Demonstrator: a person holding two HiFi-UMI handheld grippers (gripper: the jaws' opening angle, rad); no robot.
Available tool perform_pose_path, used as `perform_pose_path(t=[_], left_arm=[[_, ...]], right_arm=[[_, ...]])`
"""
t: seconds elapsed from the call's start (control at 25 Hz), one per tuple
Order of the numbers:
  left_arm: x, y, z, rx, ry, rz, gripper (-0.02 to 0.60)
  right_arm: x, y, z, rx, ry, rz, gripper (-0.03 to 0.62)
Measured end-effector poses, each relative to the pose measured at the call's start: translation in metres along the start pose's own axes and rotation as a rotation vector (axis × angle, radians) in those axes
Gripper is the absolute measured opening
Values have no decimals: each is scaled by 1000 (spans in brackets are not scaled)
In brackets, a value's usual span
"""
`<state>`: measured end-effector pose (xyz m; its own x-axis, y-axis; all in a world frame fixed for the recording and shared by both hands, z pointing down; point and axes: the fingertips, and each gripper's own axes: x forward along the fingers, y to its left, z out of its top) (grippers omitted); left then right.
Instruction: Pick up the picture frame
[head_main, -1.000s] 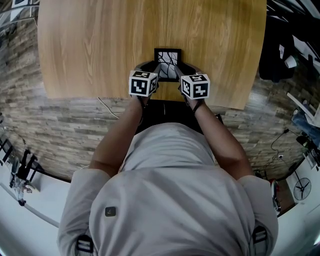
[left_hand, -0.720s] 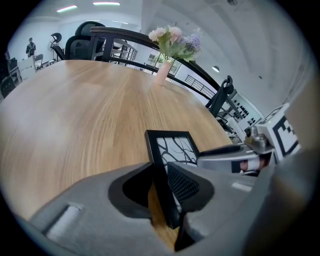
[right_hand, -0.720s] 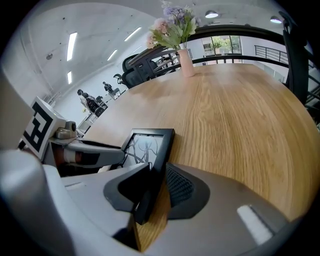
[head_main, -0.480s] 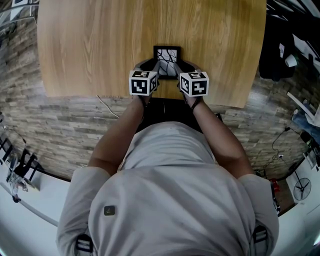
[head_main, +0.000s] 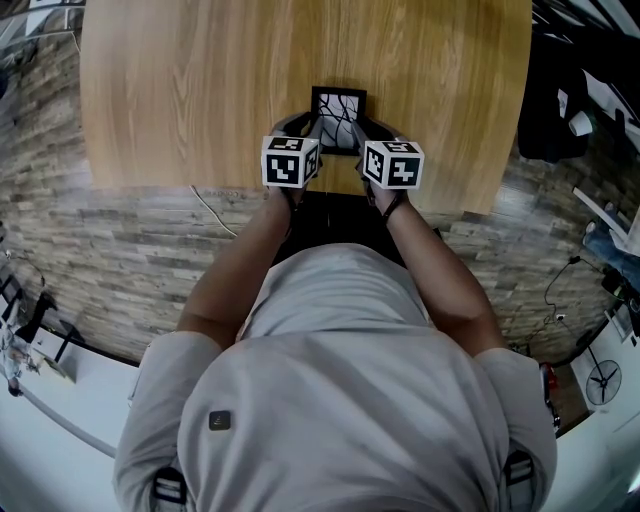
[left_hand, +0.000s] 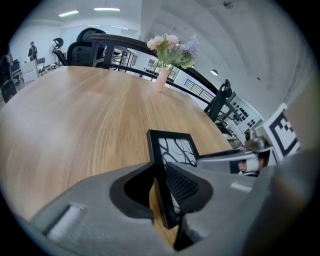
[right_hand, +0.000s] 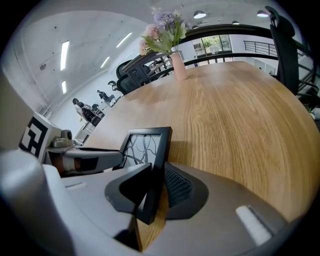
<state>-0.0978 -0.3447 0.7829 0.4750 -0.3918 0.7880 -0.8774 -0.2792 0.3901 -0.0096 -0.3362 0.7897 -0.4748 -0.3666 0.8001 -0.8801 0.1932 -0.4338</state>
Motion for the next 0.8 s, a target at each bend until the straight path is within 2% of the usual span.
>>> perform_pose_path(t=[0.36, 0.8], left_arm=[[-35, -5, 29, 22, -115, -12, 81], [-109, -19, 85, 119, -282, -27, 81]], right_arm=[[-29, 26, 29, -40, -131, -13, 89], [-87, 78, 80, -102, -314, -29, 87]])
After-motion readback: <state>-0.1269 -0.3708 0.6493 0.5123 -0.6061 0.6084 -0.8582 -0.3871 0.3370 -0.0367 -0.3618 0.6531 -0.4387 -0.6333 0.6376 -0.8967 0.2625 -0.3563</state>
